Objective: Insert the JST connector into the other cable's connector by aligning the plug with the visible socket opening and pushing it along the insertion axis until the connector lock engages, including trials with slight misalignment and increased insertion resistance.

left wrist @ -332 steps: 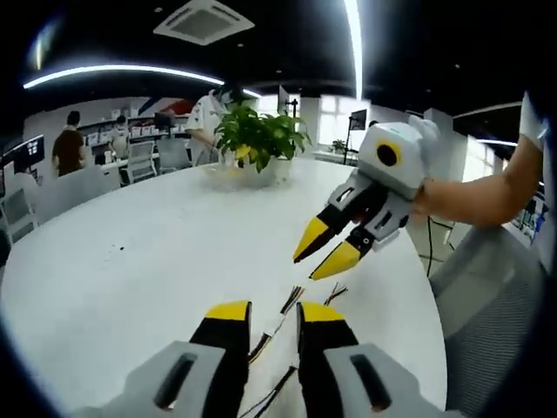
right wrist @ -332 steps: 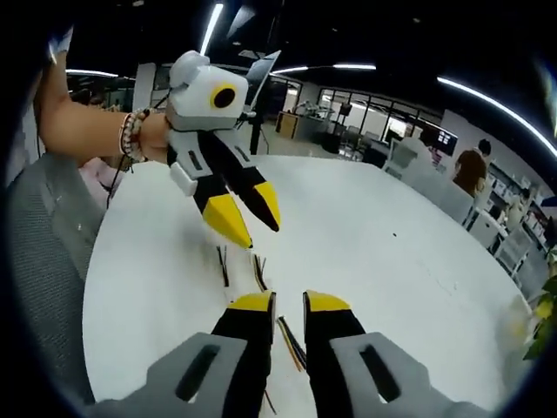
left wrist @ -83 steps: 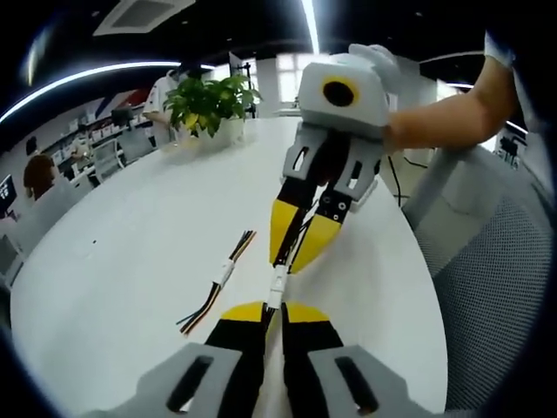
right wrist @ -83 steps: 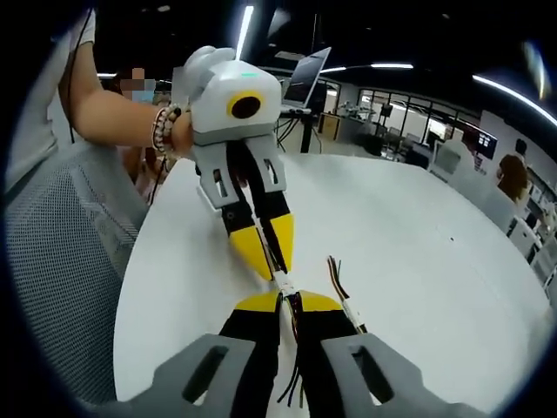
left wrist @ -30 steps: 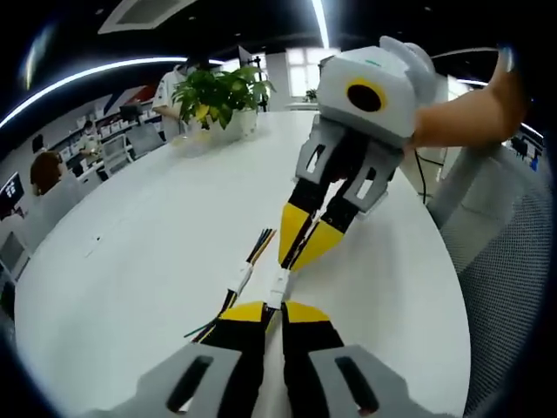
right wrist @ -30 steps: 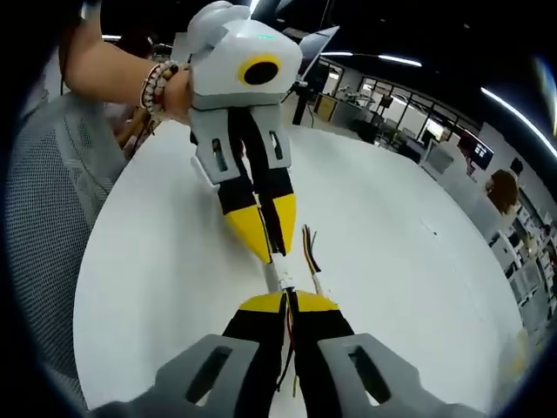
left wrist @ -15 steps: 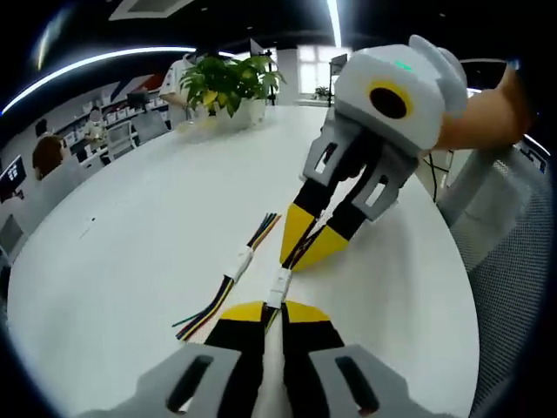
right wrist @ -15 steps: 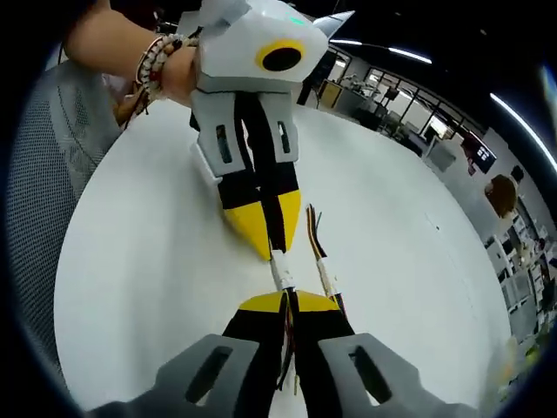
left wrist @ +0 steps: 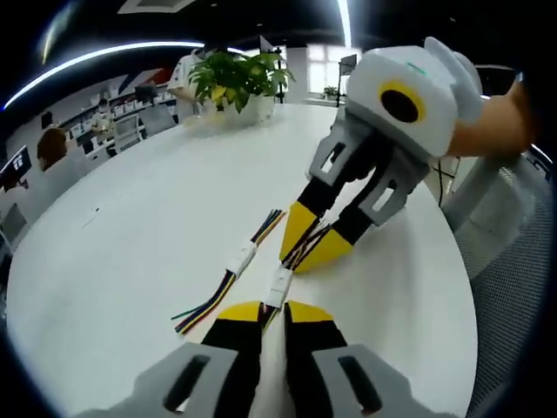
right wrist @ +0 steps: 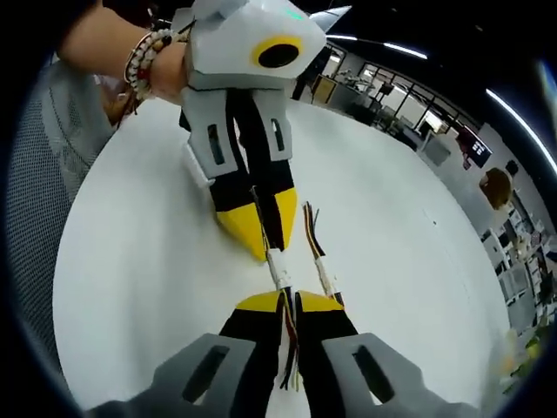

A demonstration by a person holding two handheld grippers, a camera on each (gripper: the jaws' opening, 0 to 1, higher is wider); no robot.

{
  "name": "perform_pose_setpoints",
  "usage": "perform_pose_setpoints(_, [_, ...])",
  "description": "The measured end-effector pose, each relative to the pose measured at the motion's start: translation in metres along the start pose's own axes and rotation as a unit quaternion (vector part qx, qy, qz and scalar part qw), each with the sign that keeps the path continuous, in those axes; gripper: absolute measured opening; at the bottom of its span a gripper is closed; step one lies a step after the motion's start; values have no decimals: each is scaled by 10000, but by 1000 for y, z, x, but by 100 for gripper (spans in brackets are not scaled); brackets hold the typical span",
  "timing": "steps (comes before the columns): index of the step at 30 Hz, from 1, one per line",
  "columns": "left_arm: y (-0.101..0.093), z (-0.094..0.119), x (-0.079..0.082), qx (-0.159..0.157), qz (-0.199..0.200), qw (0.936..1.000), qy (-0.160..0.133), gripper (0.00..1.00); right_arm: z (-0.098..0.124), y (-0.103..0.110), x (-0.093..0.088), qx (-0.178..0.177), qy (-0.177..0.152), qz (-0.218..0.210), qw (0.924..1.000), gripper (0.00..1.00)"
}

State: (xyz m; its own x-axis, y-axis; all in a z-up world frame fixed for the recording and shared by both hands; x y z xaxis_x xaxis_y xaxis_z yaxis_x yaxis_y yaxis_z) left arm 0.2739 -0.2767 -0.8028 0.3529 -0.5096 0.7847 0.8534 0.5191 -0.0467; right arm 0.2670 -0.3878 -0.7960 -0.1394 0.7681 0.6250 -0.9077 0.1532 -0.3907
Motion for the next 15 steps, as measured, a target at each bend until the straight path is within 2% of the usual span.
perform_pose_setpoints(6, [-6,7,-1,44,44,10000,46,5,7,1,3,-33,39,-141,9999,9])
perform_pose_setpoints(13, [-4,23,8,134,346,9990,-251,8,23,-3,11,-204,-59,-304,9993,11])
perform_pose_setpoints(15, [-6,29,10,173,505,9981,-317,13,28,-6,11,-297,-80,-422,9986,14])
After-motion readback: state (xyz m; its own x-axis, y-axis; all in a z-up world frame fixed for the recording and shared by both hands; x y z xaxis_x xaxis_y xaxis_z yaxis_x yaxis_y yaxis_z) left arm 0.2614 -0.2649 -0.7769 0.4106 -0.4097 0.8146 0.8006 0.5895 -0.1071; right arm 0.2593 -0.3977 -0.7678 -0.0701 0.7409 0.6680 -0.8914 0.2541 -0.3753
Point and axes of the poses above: the point that each gripper's makers call its tool centre point, and the gripper's own axes: z roughly backward along the fingers, y roughly to its left, x roughly out of its top, the point moved 7 cm from there along z, roughly backward along the fingers, and after that the axes turned 7 degrees about z, right-handed, at the moved point
